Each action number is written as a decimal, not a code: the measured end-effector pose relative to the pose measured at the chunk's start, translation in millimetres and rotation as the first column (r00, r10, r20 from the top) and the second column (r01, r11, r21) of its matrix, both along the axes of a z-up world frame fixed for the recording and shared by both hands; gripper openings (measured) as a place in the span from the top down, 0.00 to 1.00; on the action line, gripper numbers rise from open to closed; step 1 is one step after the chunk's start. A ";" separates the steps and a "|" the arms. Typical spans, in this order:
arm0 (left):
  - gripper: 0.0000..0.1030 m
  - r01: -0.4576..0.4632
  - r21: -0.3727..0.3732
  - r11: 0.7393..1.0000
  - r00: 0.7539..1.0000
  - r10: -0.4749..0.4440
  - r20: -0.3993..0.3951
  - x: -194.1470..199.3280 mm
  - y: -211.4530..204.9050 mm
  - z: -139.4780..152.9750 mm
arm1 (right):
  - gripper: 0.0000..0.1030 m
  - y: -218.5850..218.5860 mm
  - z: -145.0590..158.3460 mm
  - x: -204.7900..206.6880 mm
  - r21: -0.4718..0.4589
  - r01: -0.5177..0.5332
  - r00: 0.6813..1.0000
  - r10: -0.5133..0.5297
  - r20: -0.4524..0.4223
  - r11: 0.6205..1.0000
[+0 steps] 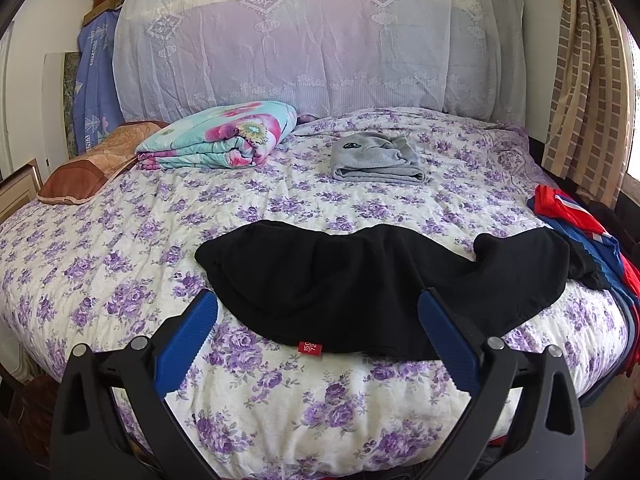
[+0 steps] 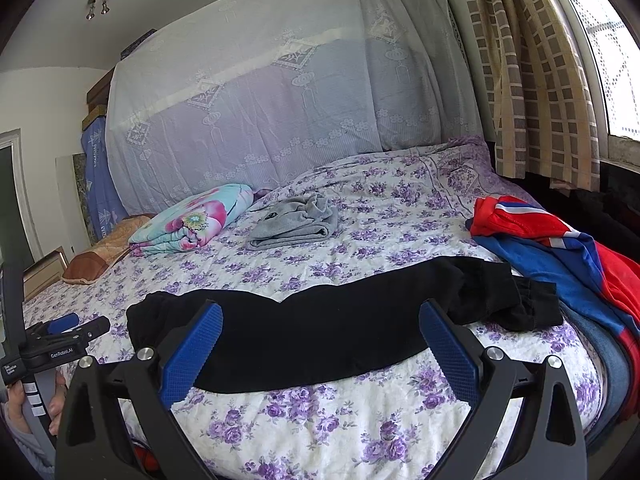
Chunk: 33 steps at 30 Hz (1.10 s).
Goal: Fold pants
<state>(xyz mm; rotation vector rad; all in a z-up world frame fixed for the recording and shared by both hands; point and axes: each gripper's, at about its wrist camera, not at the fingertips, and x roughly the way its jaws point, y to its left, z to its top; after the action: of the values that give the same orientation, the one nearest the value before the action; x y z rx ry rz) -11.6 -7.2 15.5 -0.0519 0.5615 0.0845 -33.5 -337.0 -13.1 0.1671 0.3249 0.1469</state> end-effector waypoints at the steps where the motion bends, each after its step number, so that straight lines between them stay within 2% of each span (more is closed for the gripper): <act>1: 0.05 0.000 0.000 1.000 1.000 0.000 0.001 -0.1 0.1 -0.1 | 0.04 -0.3 0.2 -0.3 0.001 0.000 1.000 0.000 0.001 1.000; 33: 0.05 0.003 0.006 1.000 1.000 -0.003 0.010 -1.3 -0.6 8.7 | 0.04 0.1 6.3 -3.7 -0.004 -0.004 1.000 0.004 0.011 1.000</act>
<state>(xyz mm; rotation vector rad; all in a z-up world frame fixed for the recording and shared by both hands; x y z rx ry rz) -12.9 -7.8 24.2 -0.0460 0.5512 0.0824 -37.3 -336.9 -6.9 0.1612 0.3150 0.1513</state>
